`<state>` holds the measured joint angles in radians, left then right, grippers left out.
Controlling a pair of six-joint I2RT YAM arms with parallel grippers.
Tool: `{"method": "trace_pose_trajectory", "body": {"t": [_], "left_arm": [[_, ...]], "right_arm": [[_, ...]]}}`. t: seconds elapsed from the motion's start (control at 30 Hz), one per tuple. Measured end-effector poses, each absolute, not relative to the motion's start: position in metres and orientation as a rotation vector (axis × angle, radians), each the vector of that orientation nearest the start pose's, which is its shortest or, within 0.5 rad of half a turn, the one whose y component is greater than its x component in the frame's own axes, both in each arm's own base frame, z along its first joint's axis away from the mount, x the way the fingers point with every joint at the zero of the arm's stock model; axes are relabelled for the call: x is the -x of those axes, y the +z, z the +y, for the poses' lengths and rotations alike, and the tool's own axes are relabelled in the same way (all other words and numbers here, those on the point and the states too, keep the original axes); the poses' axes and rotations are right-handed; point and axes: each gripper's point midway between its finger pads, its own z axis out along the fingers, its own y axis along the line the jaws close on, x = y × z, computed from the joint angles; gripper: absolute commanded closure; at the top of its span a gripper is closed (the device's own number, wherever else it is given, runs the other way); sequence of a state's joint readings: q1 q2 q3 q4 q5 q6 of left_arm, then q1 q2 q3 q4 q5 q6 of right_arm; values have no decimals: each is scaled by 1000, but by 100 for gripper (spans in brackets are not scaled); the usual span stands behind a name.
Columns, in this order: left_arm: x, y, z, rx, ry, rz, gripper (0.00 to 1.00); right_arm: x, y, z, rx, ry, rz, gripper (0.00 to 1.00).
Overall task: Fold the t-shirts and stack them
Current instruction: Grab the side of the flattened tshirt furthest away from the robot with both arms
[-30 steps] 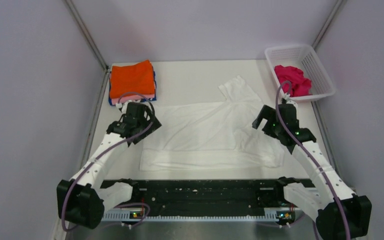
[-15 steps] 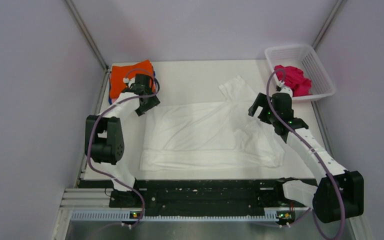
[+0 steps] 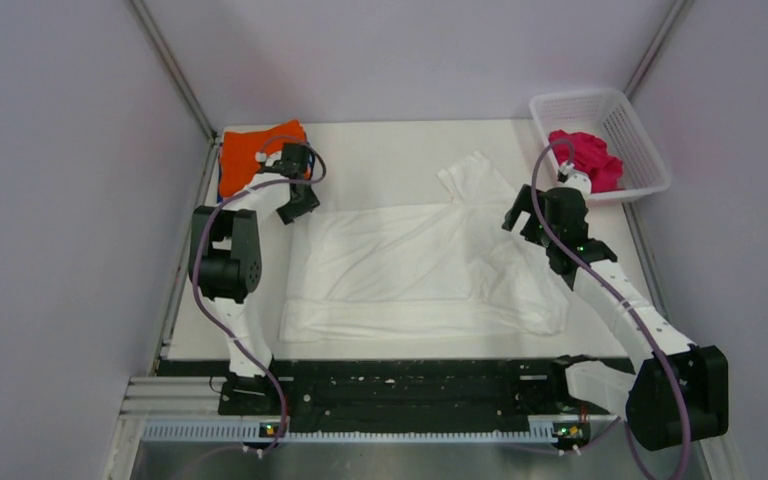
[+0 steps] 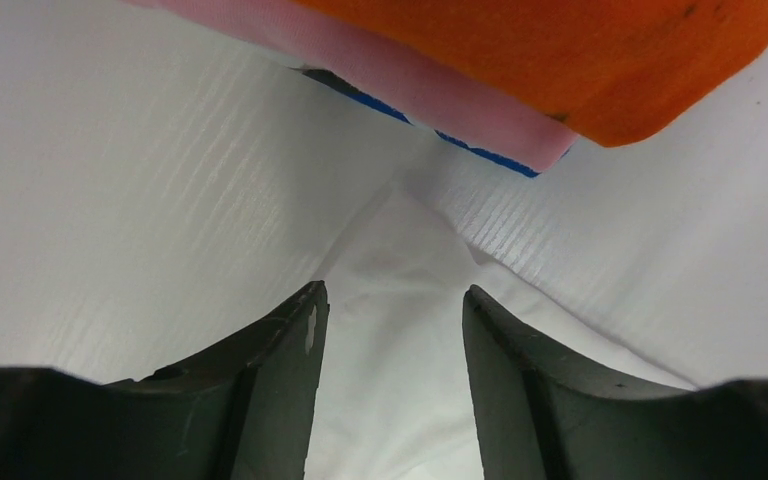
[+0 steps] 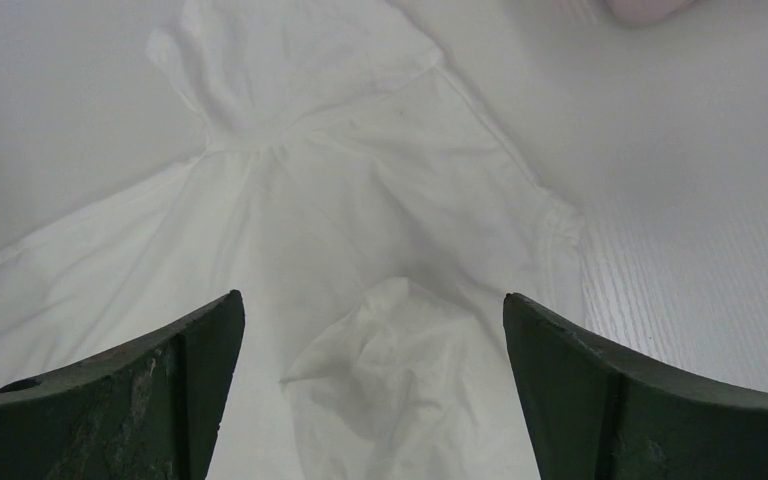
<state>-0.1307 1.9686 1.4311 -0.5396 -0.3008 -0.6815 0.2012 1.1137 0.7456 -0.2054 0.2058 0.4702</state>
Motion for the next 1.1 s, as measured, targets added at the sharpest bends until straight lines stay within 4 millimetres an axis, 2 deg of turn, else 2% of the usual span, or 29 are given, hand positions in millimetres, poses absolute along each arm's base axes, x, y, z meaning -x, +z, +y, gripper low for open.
{"method": "trace_pose_trajectory", "body": {"t": [0.3, 0.7, 0.83, 0.93, 1.0, 1.1], "left_arm": [[-452, 29, -30, 808, 147, 2477, 49], [-465, 41, -27, 820, 156, 2423, 48], [-476, 47, -29, 821, 141, 2401, 48], [-481, 41, -30, 826, 139, 2400, 48], [-478, 32, -30, 832, 149, 2421, 48], [-476, 29, -29, 836, 160, 2422, 48]], "right_arm": [[-340, 151, 51, -396, 171, 2096, 1], [-339, 147, 52, -393, 175, 2102, 1], [-339, 147, 52, -387, 171, 2102, 1], [-338, 147, 51, -385, 170, 2101, 1], [-338, 148, 51, -384, 170, 2097, 1], [-338, 151, 51, -384, 172, 2090, 1]]}}
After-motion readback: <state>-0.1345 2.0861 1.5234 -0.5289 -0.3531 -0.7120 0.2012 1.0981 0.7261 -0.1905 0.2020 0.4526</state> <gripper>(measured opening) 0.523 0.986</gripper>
